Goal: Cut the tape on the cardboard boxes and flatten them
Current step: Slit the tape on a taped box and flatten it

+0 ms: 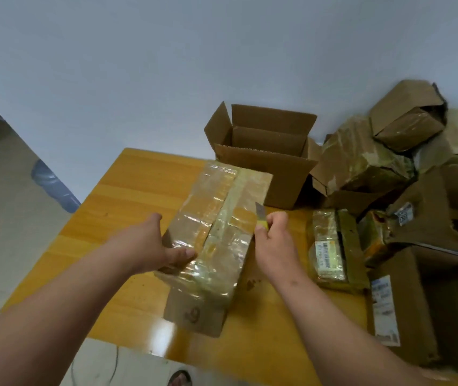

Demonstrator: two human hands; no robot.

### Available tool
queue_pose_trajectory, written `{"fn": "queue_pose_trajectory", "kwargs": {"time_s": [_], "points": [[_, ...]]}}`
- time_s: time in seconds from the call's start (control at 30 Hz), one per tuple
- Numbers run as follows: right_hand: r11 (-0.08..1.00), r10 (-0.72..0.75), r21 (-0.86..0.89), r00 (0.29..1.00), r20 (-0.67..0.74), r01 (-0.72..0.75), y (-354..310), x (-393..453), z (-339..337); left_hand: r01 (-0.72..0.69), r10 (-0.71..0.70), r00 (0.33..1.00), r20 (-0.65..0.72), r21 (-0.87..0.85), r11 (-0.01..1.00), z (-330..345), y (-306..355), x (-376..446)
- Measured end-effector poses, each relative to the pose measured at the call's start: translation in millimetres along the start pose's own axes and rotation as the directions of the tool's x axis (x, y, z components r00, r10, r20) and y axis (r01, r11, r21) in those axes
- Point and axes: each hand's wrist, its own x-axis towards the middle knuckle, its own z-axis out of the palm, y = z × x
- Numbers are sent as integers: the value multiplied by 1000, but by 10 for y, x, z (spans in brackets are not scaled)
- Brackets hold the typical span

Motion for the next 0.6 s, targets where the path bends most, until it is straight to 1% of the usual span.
{"fn": "queue_pose_trajectory", "kwargs": {"time_s": [0.03,0.07,0.1,0.13,0.17,0.2,0.23,0.27,0.3,0.33,0.37,0.4,0.43,0.47,0.5,0.6], "points": [[1000,1,13,1000,6,-1,-26,30,11,-47,49,998,42,-47,998,33,38,-48],[1000,-3,29,1000,13,3,-44,70,-2,-91,107,989,106,-147,985,67,65,-97],[999,-4,49,1000,23,3,-61,115,-35,-106,162,971,179,-286,952,100,83,-146],[997,3,72,1000,31,-6,-71,166,-87,-85,199,949,243,-411,908,123,98,-194],[995,15,94,999,40,-19,-82,218,-143,-75,223,937,271,-467,881,160,99,-226],[994,24,106,998,54,-30,-85,262,-196,-101,235,940,246,-459,883,187,108,-254],[994,24,104,997,67,-31,-79,295,-237,-169,243,957,160,-374,912,195,125,-272],[996,16,90,997,76,-23,-58,317,-260,-259,272,962,33,-214,942,188,143,-279],[997,6,72,997,75,-12,-32,324,-270,-333,331,940,-82,-21,943,169,156,-273],[998,2,55,998,64,-6,-1,318,-275,-396,414,902,-126,145,907,147,163,-251],[999,5,47,999,43,-7,34,302,-276,-460,495,866,-79,263,848,124,172,-221],[998,18,52,1000,18,-19,84,283,-277,-521,546,837,27,341,782,109,174,-185],[996,38,78,999,-4,-37,138,257,-284,-569,568,812,135,399,719,111,176,-149],[991,63,120,998,-18,-61,196,228,-295,-593,573,796,196,447,670,121,184,-110],[983,87,162,996,-28,-81,248,193,-311,-597,583,788,199,480,642,135,196,-72],[967,149,220,984,-97,-125,397,90,-382,-581,661,749,40,519,627,130,306,-5]]}}
